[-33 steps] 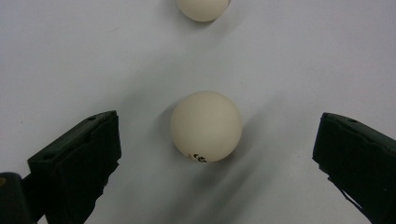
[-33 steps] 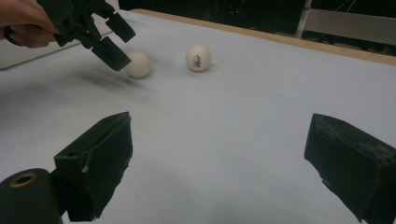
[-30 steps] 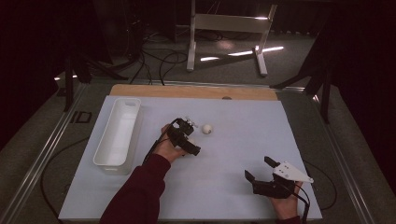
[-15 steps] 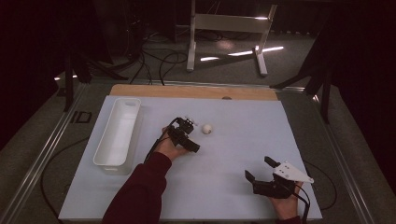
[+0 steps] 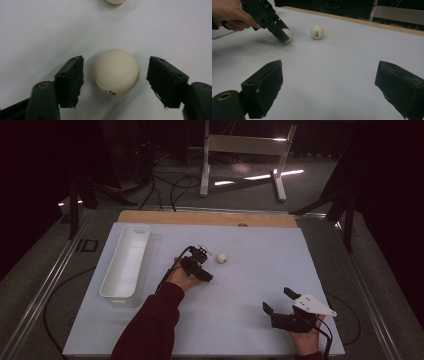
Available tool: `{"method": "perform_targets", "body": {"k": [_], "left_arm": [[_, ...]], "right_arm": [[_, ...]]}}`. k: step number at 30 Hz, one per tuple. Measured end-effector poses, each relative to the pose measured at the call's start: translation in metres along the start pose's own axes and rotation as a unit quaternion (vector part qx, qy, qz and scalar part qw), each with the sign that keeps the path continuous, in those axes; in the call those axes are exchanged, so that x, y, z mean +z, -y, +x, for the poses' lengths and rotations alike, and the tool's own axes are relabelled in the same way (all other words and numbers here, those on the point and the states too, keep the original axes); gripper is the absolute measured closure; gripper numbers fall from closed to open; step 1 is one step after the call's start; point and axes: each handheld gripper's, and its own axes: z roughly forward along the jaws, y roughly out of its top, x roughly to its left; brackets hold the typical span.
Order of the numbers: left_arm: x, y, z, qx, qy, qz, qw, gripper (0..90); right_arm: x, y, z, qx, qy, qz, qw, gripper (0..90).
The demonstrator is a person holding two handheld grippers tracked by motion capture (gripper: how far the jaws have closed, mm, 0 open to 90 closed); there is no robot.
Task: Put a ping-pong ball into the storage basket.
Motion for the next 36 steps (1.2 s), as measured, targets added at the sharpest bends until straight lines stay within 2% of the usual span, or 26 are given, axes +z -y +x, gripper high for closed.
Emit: {"method": "perform_targets", "body": {"k": [7, 8, 13, 28, 36], "left_arm": [[0.001, 0.0, 0.001, -0.004, 0.008, 0.001, 1.0, 43.1], [0.001, 0.0, 0.002, -0.004, 0.013, 0.003, 0.9999, 50.4], [0.0, 0.001, 0.004, -0.008, 0.01, 0.007, 0.9999, 51.1], [-0.015, 0.0, 0.005, -0.009, -0.002, -0.012, 0.9999, 51.3], [-0.018, 0.0, 0.007, -0.012, 0.01, -0.008, 0.9999, 51.3]], "right_arm": [[0.0, 0.0, 0.0, 0.0, 0.0, 0.0, 1.0, 7.4], [0.0, 0.0, 0.0, 0.0, 0.0, 0.0, 1.0, 7.4], [0.0, 0.0, 0.0, 0.001, -0.001, -0.001, 1.0, 7.4], [0.001, 0.0, 0.0, 0.0, -0.001, -0.002, 1.0, 7.4], [0.001, 0.0, 0.001, 0.0, -0.003, -0.001, 1.0, 7.4]]}}
